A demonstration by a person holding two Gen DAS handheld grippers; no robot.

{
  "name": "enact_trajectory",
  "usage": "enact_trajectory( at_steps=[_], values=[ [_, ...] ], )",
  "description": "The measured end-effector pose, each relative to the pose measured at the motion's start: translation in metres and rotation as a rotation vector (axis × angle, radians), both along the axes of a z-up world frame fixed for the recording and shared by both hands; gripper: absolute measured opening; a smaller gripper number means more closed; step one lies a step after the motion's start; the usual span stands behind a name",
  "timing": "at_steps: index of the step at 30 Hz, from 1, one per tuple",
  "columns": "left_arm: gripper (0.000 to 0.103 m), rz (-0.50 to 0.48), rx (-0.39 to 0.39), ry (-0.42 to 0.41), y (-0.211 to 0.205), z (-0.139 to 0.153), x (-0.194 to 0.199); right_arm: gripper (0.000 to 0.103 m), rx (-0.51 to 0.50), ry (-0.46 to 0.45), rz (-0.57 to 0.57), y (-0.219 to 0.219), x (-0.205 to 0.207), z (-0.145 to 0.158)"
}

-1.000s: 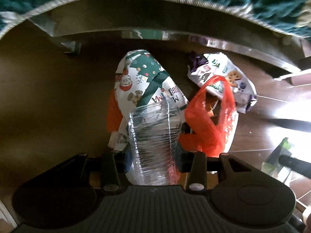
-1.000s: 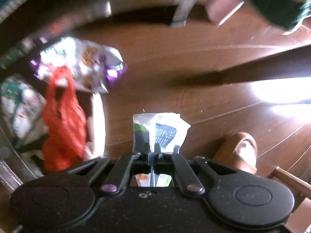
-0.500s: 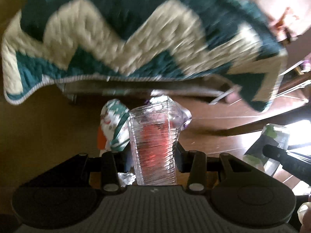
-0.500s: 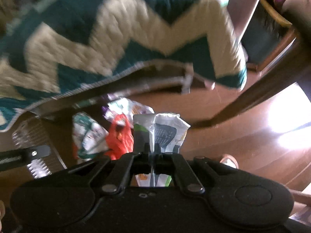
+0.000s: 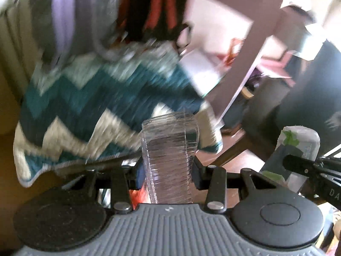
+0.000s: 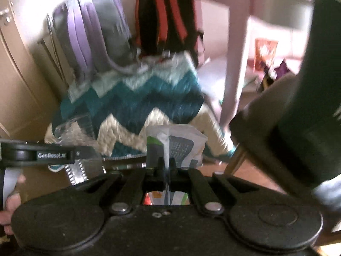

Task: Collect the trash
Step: 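Carry the cup and packet to the green bin and release both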

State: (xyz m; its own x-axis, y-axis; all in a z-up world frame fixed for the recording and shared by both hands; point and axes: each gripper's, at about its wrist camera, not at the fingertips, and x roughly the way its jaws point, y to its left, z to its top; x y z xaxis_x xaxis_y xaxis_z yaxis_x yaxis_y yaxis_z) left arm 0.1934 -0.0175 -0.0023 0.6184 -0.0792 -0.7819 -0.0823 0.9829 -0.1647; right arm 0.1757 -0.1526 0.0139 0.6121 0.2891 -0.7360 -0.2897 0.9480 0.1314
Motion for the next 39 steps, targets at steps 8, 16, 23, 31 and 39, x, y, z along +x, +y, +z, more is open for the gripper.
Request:
enact_trajectory(
  at_steps=[8,16,23,31,39],
  values=[
    [0.042,-0.153,0.036,-0.211,-0.081,0.115,0.024,0.002,0.010,-0.236,-0.092,-0.076,-0.013,0.110],
    [0.042,-0.306,0.064,-0.426,-0.177,0.216,0.047,0.002,-0.005,-0.388,-0.242,-0.143,-0.001,0.180],
    [0.042,-0.352,0.046,-0.503,-0.244,0.260,0.082,0.002,-0.042,-0.414,-0.351,-0.192,0.016,0.189],
    [0.043,-0.435,0.097,-0.405,-0.317,0.227,0.142,0.003,-0.087,-0.305,-0.418,-0.235,0.050,0.160],
    [0.044,-0.484,0.203,-0.241,-0.360,0.173,0.182,0.004,-0.109,-0.161,-0.411,-0.253,0.075,0.125]
  ],
)
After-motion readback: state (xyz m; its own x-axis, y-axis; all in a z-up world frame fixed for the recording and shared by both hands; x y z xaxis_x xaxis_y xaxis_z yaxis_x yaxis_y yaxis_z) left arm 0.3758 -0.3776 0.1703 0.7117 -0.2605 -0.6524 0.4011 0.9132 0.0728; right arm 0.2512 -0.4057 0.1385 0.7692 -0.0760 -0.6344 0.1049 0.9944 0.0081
